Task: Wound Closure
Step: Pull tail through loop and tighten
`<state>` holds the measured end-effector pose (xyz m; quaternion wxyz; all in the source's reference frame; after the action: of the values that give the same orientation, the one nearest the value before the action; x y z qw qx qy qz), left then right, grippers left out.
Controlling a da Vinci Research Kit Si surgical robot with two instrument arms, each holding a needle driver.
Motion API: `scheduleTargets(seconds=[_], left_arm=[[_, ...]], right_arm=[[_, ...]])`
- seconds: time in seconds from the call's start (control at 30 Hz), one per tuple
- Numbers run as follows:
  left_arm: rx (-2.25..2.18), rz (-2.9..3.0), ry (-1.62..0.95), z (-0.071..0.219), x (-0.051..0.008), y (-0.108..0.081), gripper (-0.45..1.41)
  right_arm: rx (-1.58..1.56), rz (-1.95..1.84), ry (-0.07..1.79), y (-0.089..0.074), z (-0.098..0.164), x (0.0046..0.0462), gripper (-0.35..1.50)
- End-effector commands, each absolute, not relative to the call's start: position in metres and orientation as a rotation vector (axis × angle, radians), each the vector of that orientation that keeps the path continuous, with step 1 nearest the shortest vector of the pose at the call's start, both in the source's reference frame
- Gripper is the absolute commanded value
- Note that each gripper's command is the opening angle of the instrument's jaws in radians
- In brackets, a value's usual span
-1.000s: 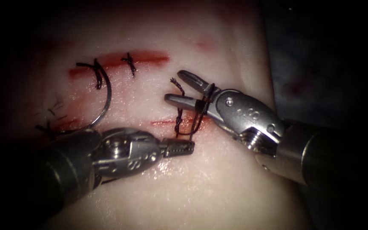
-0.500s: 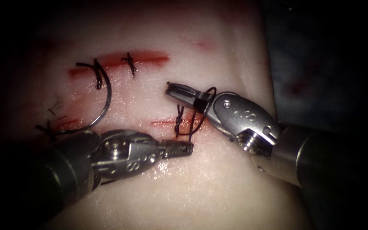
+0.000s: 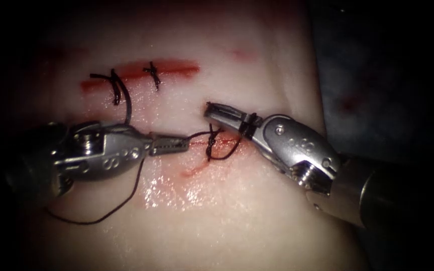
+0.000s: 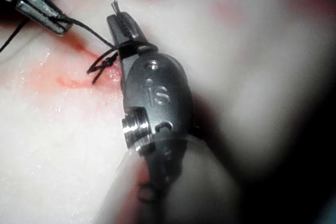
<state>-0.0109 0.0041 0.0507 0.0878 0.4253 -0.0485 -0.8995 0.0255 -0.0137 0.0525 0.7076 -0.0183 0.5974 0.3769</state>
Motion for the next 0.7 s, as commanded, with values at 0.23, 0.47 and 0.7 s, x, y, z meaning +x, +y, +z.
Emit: scheduleTargets(seconds=[0.23,0.47,0.7], left_arm=[[1.241,-2.770,-0.164,0.050,-0.0088,0.010,-0.45],[1.275,-2.811,-0.210,0.051,-0.0087,0.016,-0.45],[1.339,-2.878,-0.325,0.052,-0.0090,0.020,-0.45]], right_arm=[[-0.104,0.785,1.374,-0.016,0.053,0.0263,-0.35],[-0.137,0.754,1.386,-0.017,0.053,0.0263,-0.35],[-0.153,0.737,1.391,-0.018,0.053,0.0262,-0.35]])
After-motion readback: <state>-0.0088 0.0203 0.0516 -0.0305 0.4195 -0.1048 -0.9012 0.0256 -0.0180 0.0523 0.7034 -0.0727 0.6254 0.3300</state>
